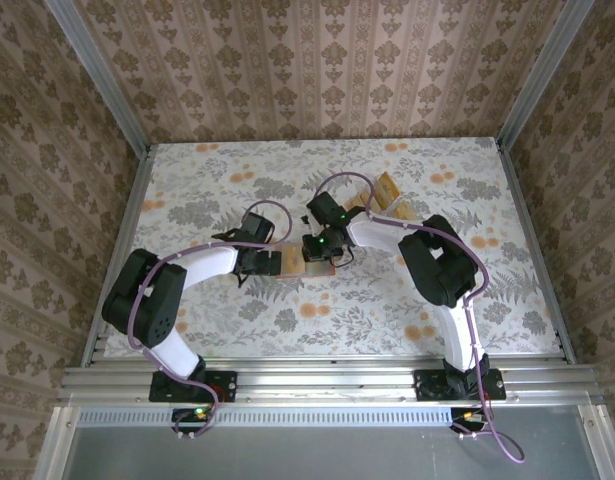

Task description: Put the credit cards into the card holder

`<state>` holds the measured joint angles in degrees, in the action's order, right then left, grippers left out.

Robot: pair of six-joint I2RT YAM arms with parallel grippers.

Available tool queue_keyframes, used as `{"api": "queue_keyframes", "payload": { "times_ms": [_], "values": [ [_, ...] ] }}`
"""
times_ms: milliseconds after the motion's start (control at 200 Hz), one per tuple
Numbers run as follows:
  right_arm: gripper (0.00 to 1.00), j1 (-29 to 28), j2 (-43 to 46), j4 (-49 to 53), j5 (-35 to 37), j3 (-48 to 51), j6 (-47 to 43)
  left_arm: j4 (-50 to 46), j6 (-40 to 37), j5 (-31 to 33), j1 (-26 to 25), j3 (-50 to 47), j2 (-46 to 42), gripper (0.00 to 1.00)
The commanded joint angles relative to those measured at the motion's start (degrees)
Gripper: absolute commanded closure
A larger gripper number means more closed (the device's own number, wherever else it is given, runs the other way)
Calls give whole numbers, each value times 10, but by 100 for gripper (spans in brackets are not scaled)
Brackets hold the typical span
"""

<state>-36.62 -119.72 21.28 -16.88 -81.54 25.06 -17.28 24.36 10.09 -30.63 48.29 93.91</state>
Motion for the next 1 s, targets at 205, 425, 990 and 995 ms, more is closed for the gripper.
{"api": "queue_keyframes", "payload": {
  "times_ms": [205,425,990,995],
  "values": [
    [93,-19,-23,20,-9,-27,8,22,-5,-4,5,-13,26,1],
    [93,-25,-33,25,-12,-44,10,26,-2,-7,4,-20,23,2],
    [81,-4,43,39,-10,-31,0,-50,17,33,39,10,-15,0],
    [81,-4,43,40,-10,-31,0,-51,17,33,39,10,-16,0]
  ]
}}
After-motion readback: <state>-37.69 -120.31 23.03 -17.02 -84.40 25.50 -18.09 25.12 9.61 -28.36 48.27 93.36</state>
